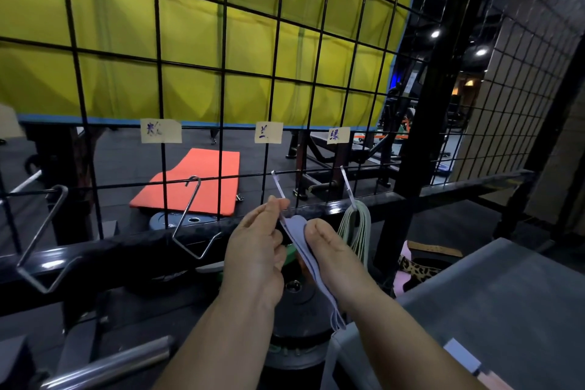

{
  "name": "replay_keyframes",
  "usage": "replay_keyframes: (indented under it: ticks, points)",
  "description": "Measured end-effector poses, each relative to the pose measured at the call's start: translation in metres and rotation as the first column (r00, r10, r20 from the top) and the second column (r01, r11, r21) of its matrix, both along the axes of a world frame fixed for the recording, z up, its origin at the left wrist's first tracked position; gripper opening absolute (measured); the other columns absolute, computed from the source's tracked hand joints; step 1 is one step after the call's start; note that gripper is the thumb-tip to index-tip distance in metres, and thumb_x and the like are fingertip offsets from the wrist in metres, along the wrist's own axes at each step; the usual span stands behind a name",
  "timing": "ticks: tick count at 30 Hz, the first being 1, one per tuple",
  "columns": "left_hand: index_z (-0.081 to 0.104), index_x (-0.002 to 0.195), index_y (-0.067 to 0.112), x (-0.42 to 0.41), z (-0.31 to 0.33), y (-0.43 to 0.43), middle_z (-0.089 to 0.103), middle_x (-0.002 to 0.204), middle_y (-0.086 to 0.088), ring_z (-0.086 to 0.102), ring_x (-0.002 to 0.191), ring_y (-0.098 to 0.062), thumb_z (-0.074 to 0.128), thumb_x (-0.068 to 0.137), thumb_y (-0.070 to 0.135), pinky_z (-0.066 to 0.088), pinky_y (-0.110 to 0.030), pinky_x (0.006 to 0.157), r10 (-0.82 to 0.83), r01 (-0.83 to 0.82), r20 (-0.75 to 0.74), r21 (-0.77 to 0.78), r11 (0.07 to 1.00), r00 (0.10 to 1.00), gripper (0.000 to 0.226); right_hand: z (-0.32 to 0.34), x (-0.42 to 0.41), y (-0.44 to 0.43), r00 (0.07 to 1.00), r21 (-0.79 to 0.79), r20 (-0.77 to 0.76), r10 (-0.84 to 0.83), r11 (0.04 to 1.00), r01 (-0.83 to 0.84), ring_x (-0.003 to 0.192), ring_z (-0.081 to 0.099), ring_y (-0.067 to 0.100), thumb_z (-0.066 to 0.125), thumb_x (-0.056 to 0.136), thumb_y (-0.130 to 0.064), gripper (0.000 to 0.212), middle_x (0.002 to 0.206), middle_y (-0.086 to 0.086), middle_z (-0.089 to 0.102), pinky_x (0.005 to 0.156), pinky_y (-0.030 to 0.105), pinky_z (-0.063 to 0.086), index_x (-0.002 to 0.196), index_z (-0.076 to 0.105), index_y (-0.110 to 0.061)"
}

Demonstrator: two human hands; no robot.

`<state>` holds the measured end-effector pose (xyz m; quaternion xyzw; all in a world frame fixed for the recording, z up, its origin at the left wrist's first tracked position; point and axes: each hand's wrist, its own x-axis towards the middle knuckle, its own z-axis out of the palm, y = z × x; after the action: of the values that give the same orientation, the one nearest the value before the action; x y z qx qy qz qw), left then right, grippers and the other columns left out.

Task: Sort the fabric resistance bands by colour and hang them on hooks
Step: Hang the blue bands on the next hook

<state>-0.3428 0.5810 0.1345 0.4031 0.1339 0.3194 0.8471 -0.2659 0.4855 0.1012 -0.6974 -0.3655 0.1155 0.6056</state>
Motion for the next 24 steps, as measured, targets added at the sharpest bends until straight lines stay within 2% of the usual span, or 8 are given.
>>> replay_keyframes:
  ticks: [2,4,8,12,15,18,21,24]
  points:
    - [0.068,0.079,0.013,0.001,0.000,0.002,0.038,0.048,0.007,0.023,0.036,-0.003,0.056,0.095,0.024,0.021,-0.015,0.034,0.002,-0.002,0.003,0.005,1.000,1.000,0.023,-0.001,0.006,-0.002,0.996,-0.031,0.087,0.017,0.999,-0.014,0.077,0.042,0.020,0.041,0.098,-0.054,0.052,0.088,0.023,0.046,0.074,0.035,0.038,0.106,0.050,-0.003]
    - [0.068,0.079,0.012,0.001,0.000,0.003,0.040,0.048,0.007,0.025,0.036,-0.002,0.056,0.095,0.024,0.021,-0.015,0.033,0.000,-0.001,0.004,0.015,1.000,1.000,0.023,0.000,0.010,-0.003,0.989,-0.053,0.143,0.022,0.998,-0.014,0.071,0.035,0.018,0.039,0.102,-0.045,0.045,0.078,0.011,0.038,0.068,0.031,0.034,0.096,0.044,0.000]
    - [0.067,0.079,0.011,0.002,-0.001,0.005,0.041,0.051,0.006,0.025,0.035,-0.003,0.056,0.095,0.027,0.022,-0.015,0.033,-0.006,0.006,-0.001,0.051,0.999,1.000,0.024,0.000,0.016,0.000,0.979,-0.073,0.200,0.030,0.997,-0.015,0.070,0.036,0.014,0.039,0.104,-0.034,0.036,0.076,0.002,0.038,0.067,0.027,0.034,0.092,0.044,-0.001]
    - [0.065,0.076,0.013,0.002,-0.001,0.007,0.039,0.048,0.007,0.024,0.036,-0.002,0.055,0.095,0.031,0.021,-0.014,0.032,-0.028,0.029,-0.006,0.065,0.997,1.000,0.028,0.002,0.024,0.004,0.976,-0.060,0.216,0.015,0.998,-0.002,0.070,0.038,0.015,0.043,0.104,-0.032,0.027,0.077,0.008,0.042,0.067,0.030,0.034,0.098,0.051,-0.007]
    - [0.064,0.076,0.012,0.002,0.000,0.006,0.038,0.043,0.010,0.024,0.037,-0.003,0.054,0.096,0.033,0.020,-0.014,0.033,-0.023,0.025,-0.023,0.072,0.997,0.999,0.030,0.000,0.026,0.004,0.976,-0.073,0.215,0.018,0.997,-0.003,0.072,0.041,0.015,0.044,0.104,-0.031,0.023,0.081,0.016,0.045,0.068,0.030,0.036,0.100,0.053,-0.010]
    - [0.066,0.076,0.013,0.003,-0.004,0.005,0.036,0.046,0.008,0.027,0.037,-0.003,0.056,0.094,0.035,0.025,-0.013,0.033,0.000,0.006,-0.050,0.114,0.993,0.999,0.031,-0.009,0.021,0.003,0.979,-0.089,0.202,0.023,0.996,-0.005,0.068,0.041,0.009,0.040,0.104,-0.030,0.023,0.076,0.002,0.044,0.063,0.021,0.037,0.100,0.051,-0.010]
    - [0.068,0.079,0.013,0.002,-0.008,0.002,0.041,0.044,0.012,0.035,0.035,-0.001,0.054,0.095,0.034,0.031,-0.011,0.034,0.023,-0.015,-0.046,0.167,0.986,0.999,0.030,-0.021,0.014,0.004,0.993,-0.080,0.110,0.034,0.996,-0.025,0.060,0.039,0.008,0.036,0.105,-0.034,0.027,0.071,-0.001,0.041,0.057,0.020,0.036,0.104,0.048,-0.010]
    - [0.072,0.087,0.020,0.001,-0.017,0.000,0.056,0.050,0.015,0.052,0.047,0.002,0.055,0.096,0.028,0.041,-0.009,0.050,0.082,-0.069,-0.030,0.316,0.946,0.996,0.021,-0.029,0.013,0.008,1.000,-0.055,0.004,0.031,0.998,-0.030,0.058,0.039,0.008,0.036,0.104,-0.038,0.028,0.066,-0.005,0.043,0.058,0.024,0.035,0.105,0.049,-0.013]
